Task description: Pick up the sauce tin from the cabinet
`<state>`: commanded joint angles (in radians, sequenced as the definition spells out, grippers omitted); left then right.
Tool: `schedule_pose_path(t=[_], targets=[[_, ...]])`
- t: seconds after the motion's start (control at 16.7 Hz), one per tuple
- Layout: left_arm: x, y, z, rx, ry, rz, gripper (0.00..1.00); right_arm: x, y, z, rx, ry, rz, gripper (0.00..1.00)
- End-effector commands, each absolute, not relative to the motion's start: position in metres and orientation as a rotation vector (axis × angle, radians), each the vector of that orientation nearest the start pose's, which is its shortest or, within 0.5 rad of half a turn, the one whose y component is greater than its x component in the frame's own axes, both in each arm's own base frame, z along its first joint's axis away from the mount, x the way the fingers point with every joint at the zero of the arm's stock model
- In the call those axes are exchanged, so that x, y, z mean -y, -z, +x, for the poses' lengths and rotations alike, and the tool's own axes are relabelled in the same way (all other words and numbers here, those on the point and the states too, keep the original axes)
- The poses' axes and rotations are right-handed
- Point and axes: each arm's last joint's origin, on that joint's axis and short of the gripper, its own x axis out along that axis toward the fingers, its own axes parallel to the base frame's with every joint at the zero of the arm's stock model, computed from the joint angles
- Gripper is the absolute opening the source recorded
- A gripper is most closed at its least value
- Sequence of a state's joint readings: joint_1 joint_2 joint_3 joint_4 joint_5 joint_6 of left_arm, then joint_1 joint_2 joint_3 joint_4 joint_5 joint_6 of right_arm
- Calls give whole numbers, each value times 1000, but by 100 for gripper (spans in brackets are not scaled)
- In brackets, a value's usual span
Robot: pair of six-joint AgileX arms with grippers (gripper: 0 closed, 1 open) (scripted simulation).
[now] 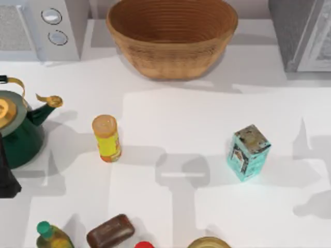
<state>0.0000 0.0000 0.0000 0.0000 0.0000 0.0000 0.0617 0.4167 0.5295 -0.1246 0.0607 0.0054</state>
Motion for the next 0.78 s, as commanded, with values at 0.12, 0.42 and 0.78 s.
schedule_pose_path(t=[0.12,0.42,0.78], targets=[[1,-160,106,0,0,0,100,-9,-335,133,-16,0,-3,100],[1,-160,106,0,0,0,100,-22,-430,183,-20,4,-7,100],[1,-160,106,0,0,0,100,-40,-497,238,-3,3,-3,100]])
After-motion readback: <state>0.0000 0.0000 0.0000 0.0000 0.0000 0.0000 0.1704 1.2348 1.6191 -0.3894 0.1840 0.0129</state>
